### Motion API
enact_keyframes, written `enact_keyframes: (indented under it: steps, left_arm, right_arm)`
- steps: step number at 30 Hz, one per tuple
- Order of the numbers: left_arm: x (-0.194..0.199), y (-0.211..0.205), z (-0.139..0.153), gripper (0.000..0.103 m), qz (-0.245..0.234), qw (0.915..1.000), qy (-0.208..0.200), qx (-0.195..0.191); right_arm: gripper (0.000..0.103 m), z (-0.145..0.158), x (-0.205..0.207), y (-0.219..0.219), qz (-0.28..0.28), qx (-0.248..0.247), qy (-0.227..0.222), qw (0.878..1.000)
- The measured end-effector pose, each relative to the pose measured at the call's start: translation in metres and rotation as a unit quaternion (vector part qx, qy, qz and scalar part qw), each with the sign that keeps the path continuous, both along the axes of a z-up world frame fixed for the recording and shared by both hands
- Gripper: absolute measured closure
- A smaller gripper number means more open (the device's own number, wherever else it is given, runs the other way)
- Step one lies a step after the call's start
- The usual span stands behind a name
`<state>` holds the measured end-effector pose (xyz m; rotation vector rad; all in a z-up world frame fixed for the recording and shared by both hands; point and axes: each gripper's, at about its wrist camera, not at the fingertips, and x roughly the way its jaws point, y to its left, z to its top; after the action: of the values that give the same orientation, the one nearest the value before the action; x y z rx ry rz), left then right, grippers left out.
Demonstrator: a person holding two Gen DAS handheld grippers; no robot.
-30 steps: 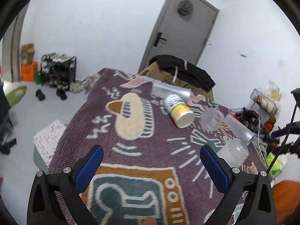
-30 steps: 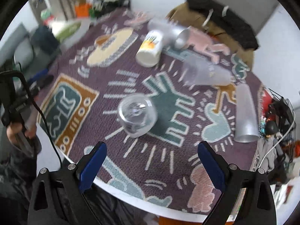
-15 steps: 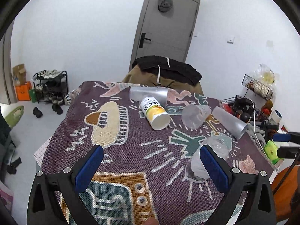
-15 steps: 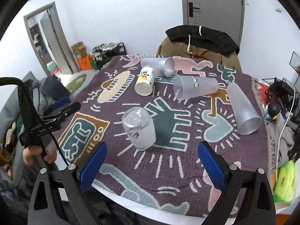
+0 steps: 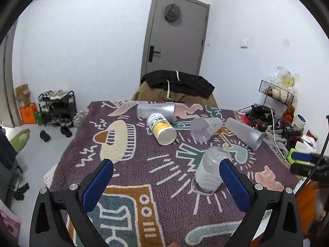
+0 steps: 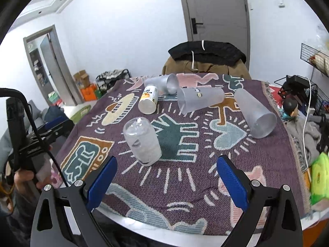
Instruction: Flip cup upside down
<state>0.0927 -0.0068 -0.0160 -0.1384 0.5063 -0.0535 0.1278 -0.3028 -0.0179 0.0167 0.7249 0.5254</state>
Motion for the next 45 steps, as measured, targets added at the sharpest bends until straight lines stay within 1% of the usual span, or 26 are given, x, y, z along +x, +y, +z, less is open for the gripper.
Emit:
enact_keyframes:
  steps: [3, 7, 9, 12, 17, 25, 31, 34, 45]
  left_arm:
    - [-0.014, 0.000, 0.003, 0.000, 0.007, 0.9999, -0.010, 0.007]
    - [-0.030, -0.002, 0.006, 0.000, 0.013, 0.9995, -0.023, 0.017]
    - [-0.038, -0.005, 0.007, 0.000, 0.013, 0.9993, -0.026, 0.024]
    - [-0.049, -0.010, 0.008, 0.000, 0.009, 0.9990, -0.032, 0.032]
    - [-0.066, -0.020, 0.011, 0.000, 0.005, 0.9980, -0.046, 0.042]
    - [-0.095, -0.026, 0.006, 0.000, 0.011, 0.9956, -0.061, 0.071]
    - [-0.106, -0.019, -0.001, 0.000, 0.019, 0.9960, -0.060, 0.064]
    - [-0.110, -0.017, -0.001, 0.000, 0.020, 0.9962, -0.063, 0.056]
    - [-0.120, -0.011, -0.002, 0.000, 0.027, 0.9957, -0.073, 0.049]
  right_arm:
    - [0.005, -0.011, -0.016, 0.001, -0.017, 0.014, -0.012, 1.000]
    - [0.005, -0.022, -0.038, 0.006, -0.029, 0.016, -0.021, 0.999]
    - [0.005, -0.024, -0.049, 0.006, -0.034, 0.016, -0.034, 0.999]
    - [0.005, -0.025, -0.059, 0.004, -0.038, 0.021, -0.045, 0.998]
    - [0.005, -0.020, -0.076, 0.005, -0.051, 0.021, -0.080, 0.995]
    - [0.005, -0.030, -0.087, 0.006, -0.076, 0.028, -0.088, 0.993]
    - [0.005, -0.034, -0.091, 0.003, -0.083, 0.025, -0.094, 0.992]
    - [0.005, -0.035, -0.093, 0.006, -0.081, 0.018, -0.099, 0.992]
    - [0.005, -0.031, -0.097, 0.013, -0.077, 0.011, -0.102, 0.992]
